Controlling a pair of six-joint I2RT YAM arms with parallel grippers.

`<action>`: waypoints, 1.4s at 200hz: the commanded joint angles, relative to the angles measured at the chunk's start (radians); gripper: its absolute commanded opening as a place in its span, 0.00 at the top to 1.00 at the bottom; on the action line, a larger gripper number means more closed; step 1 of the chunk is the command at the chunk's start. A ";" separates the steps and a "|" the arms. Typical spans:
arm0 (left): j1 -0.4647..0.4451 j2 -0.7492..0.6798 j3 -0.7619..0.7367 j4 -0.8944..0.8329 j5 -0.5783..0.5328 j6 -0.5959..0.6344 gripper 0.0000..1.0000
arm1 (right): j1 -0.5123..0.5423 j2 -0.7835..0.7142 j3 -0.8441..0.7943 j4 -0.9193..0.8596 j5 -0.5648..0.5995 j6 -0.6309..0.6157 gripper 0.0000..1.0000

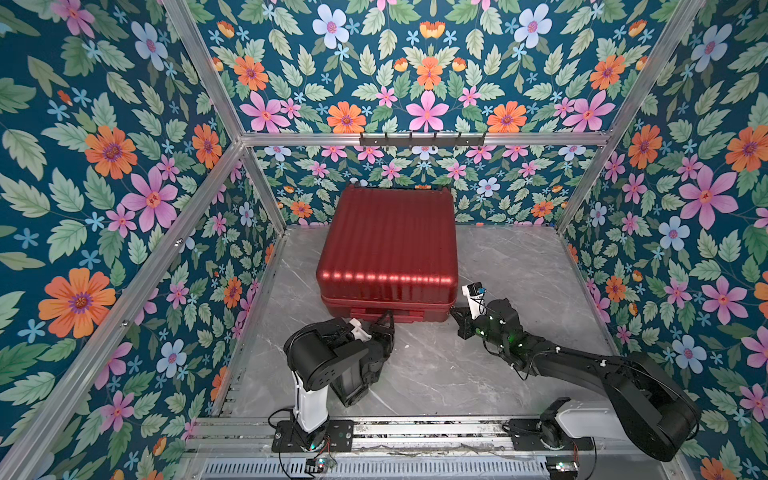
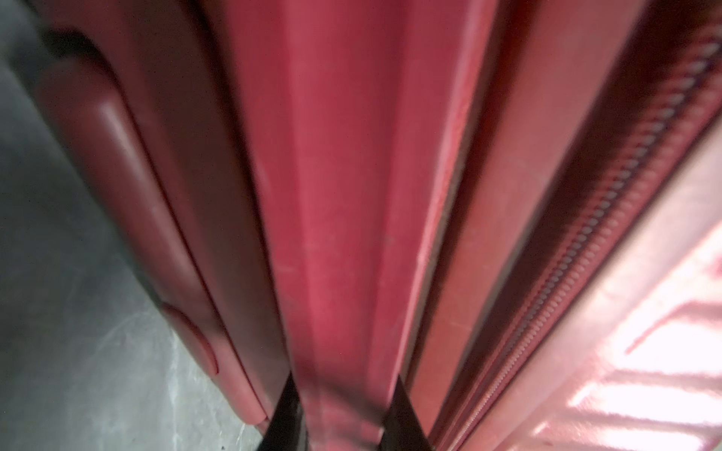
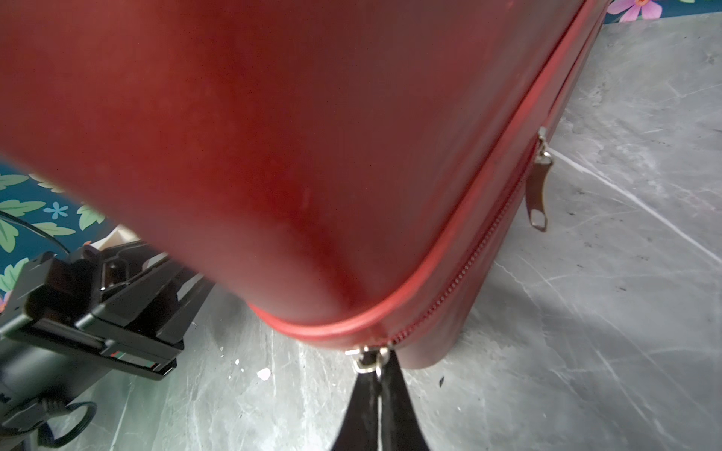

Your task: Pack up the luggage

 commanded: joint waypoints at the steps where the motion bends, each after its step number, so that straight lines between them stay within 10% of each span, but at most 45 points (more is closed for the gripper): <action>1: 0.003 0.002 -0.022 0.009 -0.061 0.021 1.00 | -0.004 0.010 0.011 0.031 0.038 0.008 1.00; 108: 0.003 -0.030 -0.075 0.001 -0.063 0.057 1.00 | -0.059 -0.006 0.053 -0.123 0.218 0.039 1.00; 280: 0.003 -0.151 -0.086 -0.154 -0.055 0.086 1.00 | -0.199 0.070 0.184 -0.166 0.133 -0.040 1.00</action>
